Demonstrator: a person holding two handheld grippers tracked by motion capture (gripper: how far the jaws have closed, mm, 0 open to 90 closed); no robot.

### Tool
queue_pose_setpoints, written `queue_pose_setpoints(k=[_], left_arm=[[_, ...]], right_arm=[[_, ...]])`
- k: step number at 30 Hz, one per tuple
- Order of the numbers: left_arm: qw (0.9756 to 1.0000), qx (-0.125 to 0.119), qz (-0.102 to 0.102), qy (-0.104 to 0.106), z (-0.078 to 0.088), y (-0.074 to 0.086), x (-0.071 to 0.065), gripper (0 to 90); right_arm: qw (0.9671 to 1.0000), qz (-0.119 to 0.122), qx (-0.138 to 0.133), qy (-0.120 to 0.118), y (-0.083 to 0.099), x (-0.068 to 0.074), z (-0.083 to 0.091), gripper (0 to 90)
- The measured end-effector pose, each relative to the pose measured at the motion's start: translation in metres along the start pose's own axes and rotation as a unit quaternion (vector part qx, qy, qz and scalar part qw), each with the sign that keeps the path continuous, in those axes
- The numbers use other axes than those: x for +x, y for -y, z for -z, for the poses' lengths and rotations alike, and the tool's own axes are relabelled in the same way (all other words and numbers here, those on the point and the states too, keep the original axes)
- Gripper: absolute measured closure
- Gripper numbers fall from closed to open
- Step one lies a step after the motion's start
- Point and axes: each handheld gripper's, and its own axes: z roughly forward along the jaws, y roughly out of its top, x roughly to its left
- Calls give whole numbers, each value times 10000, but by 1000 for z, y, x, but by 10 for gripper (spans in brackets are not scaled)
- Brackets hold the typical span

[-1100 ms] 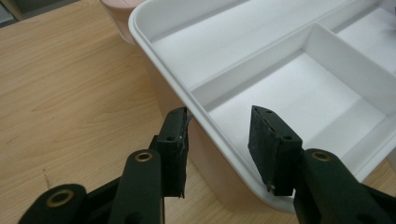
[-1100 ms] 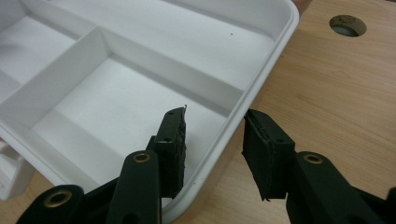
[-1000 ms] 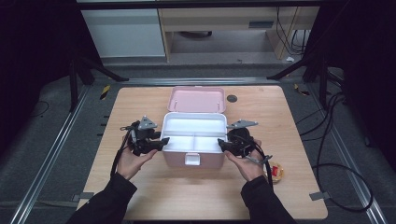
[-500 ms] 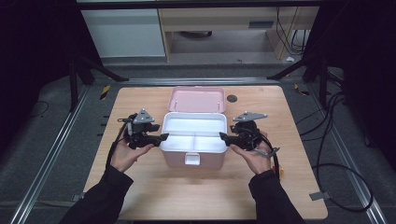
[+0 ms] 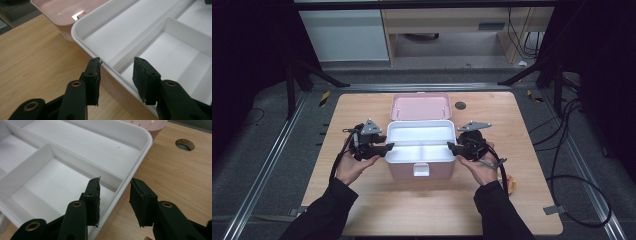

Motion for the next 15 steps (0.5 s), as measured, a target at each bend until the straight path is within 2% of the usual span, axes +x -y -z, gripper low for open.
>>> queue_pose_setpoints(k=[6,11,15], left_arm=[[10000,-64,28,48,-2,0,4,604],[9999,-99,23,25,-3,-1,5,607],[9999,-117,16,43,-4,-1,7,606]], right_arm=[[10000,-35,-24,77,3,4,1,613],[9997,-95,-19,239,4,9,3,633],[9995,-167,-1,253,5,11,5,638]])
